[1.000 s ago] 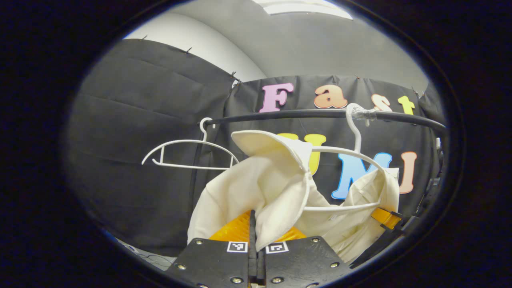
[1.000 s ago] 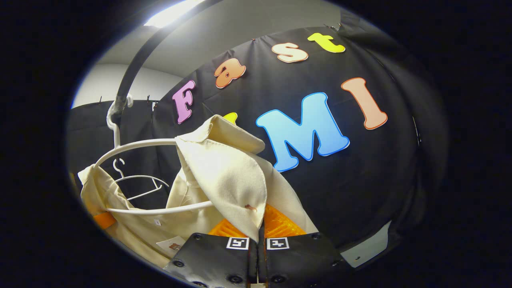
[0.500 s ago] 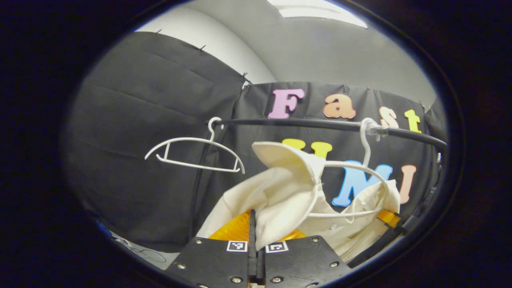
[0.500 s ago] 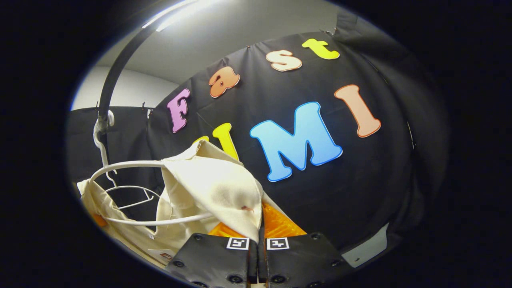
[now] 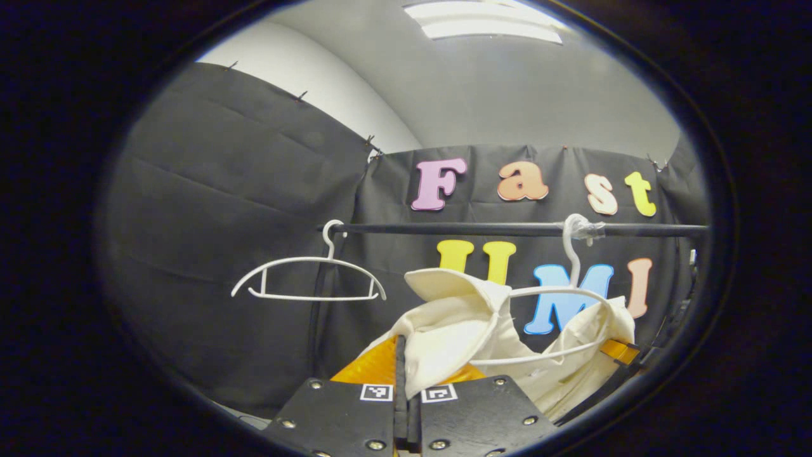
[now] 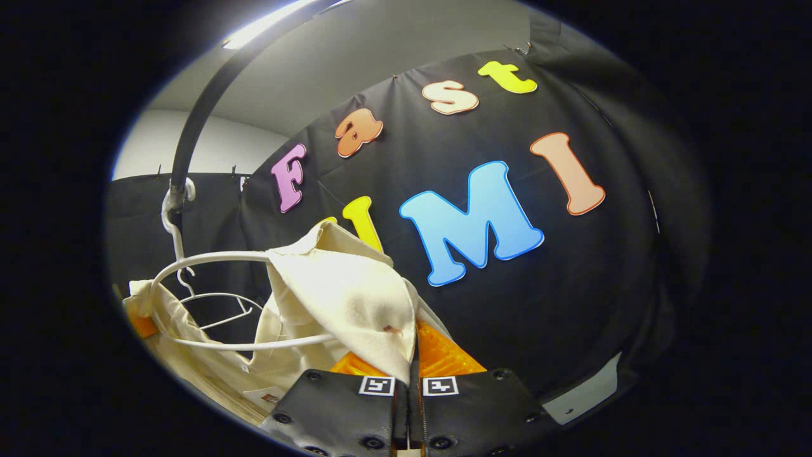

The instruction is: Grasp the clothes on the hanger with both hands and then place them into the laundry hamper below.

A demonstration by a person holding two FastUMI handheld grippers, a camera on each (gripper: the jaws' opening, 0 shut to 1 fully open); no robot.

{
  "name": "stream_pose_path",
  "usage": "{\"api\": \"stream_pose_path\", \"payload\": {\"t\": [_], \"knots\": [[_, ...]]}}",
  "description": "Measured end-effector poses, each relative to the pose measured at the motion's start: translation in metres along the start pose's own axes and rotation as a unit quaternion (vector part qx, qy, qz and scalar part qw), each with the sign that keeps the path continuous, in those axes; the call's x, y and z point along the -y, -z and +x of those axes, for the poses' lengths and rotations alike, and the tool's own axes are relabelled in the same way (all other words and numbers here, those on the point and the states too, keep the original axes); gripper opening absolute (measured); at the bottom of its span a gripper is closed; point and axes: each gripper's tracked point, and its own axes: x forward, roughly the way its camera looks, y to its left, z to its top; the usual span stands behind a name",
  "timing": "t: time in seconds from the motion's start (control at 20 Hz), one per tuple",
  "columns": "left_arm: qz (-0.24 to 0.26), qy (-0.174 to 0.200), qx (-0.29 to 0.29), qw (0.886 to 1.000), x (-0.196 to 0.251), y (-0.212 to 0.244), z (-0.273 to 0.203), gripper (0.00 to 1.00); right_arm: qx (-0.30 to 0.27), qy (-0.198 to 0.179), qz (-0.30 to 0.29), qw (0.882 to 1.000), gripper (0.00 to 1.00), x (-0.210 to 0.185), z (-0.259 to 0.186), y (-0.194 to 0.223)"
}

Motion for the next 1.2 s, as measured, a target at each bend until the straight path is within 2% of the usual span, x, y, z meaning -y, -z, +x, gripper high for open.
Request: {"api": "stream_pose_path", "payload": {"t": [0.1, 0.25, 0.4, 0.6, 0.65, 0.75, 0.9, 1.05, 1.2], "knots": [[0.002, 0.004, -0.001, 1.000, -0.004, -0.001, 0.002, 0.00, 0.001, -0.010, 0.006, 1.000, 0.02, -0.001, -0.001, -0.006], [-0.019, 0.006, 0.017, 1.000, -0.010, -0.022, 0.007, 0.00, 0.017, 0.003, 0.020, 1.000, 0.02, 0.009, 0.002, -0.023], [-0.010, 0.021, -0.001, 1.000, -0.011, -0.012, 0.022, 0.02, 0.042, 0.037, 0.021, 0.998, 0.02, 0.024, 0.012, -0.038], [-0.023, 0.024, 0.013, 0.999, -0.021, -0.024, 0.025, 0.00, 0.053, 0.066, 0.026, 0.996, 0.02, 0.038, 0.020, -0.044], [-0.020, 0.023, 0.014, 0.999, -0.027, -0.027, 0.028, 0.00, 0.060, 0.073, 0.029, 0.995, 0.05, 0.043, 0.022, -0.048], [-0.029, 0.027, 0.009, 0.999, -0.037, -0.028, 0.039, 0.00, 0.063, 0.083, 0.028, 0.994, 0.02, 0.049, 0.029, -0.049], [-0.040, 0.025, -0.014, 0.999, -0.053, -0.005, 0.058, 0.01, 0.058, 0.096, 0.016, 0.994, 0.02, 0.059, 0.038, -0.041], [-0.062, 0.029, -0.051, 0.996, -0.051, 0.029, 0.071, 0.01, 0.049, 0.111, 0.015, 0.992, 0.02, 0.071, 0.044, -0.028], [-0.074, 0.037, -0.058, 0.995, -0.044, 0.044, 0.080, 0.01, 0.039, 0.119, 0.004, 0.992, 0.02, 0.079, 0.050, -0.014]]}}
